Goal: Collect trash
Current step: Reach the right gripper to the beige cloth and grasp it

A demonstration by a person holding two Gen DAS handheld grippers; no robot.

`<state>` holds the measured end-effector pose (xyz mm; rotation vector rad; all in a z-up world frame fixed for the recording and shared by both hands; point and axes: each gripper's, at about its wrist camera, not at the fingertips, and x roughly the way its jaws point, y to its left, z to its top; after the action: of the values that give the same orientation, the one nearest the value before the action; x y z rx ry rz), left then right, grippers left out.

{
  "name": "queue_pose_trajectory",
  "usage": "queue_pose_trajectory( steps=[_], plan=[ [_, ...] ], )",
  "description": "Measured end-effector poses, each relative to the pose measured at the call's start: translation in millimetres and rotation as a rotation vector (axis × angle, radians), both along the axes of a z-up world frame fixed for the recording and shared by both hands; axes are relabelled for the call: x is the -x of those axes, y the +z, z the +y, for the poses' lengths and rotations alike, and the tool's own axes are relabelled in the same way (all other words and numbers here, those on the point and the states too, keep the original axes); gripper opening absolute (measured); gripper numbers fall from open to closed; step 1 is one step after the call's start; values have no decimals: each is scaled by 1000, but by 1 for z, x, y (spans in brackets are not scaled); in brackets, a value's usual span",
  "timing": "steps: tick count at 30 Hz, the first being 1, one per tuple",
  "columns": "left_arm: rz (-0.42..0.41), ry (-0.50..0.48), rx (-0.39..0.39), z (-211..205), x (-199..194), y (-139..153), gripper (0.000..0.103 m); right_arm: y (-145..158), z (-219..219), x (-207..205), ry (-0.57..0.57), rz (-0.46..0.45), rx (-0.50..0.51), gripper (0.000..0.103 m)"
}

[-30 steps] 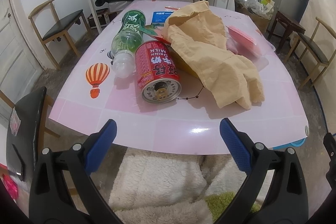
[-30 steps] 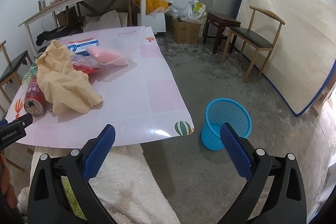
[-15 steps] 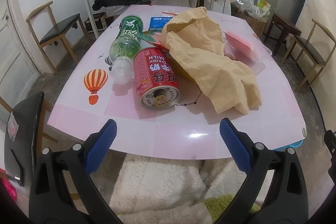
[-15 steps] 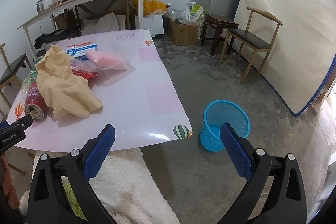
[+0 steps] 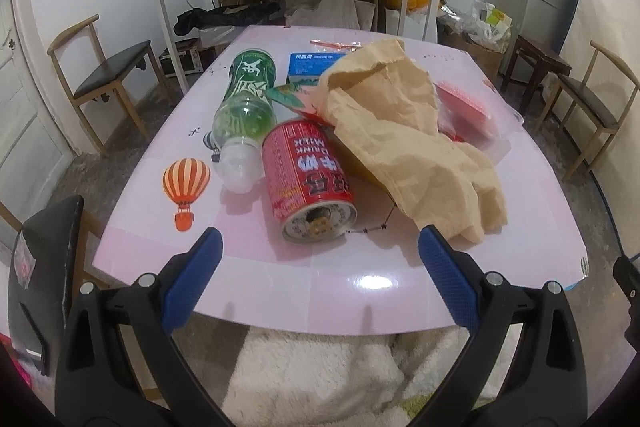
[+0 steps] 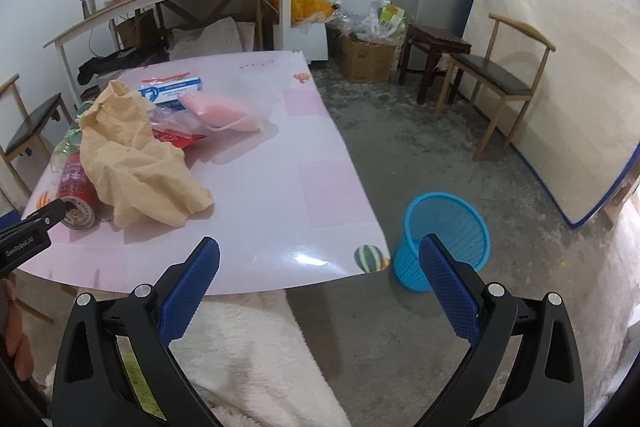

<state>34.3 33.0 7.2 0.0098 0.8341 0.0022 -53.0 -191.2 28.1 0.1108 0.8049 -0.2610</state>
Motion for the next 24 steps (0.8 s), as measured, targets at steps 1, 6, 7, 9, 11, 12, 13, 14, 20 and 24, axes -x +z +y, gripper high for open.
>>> queue_pose_trajectory(
  steps=[1, 6, 7, 9, 11, 12, 13, 14, 20, 24],
  plan=[
    [-1, 0, -1, 1, -2, 0, 95, 1, 0, 0, 4, -7, -7, 97],
    [-6, -25, -6, 11, -12, 3, 95, 7, 9, -9, 67, -33, -14, 97],
    [-3, -32, -2, 13, -15, 4, 95, 8, 12, -12, 75, -35, -13, 97],
    [2, -45, 7, 19, -21, 8, 95, 10, 17, -20, 89, -33, -11, 97],
    [-6, -62, 13, 24, -26, 13, 95, 11, 23, -30, 111, -25, -25, 97],
    [-21, -68, 0, 28, -30, 16, 95, 12, 26, -36, 124, -26, -41, 97],
    [-31, -69, -13, 30, -32, 19, 95, 12, 28, -40, 138, -30, -55, 97],
    [-42, -72, -27, 32, -34, 21, 95, 12, 30, -46, 156, -38, -70, 97],
    [-31, -95, 12, 59, -50, 26, 95, 7, 56, -84, 287, -113, -188, 97],
    [-58, -184, 80, 70, -60, 28, 95, -7, 69, -102, 312, -77, -247, 97]
  ],
)
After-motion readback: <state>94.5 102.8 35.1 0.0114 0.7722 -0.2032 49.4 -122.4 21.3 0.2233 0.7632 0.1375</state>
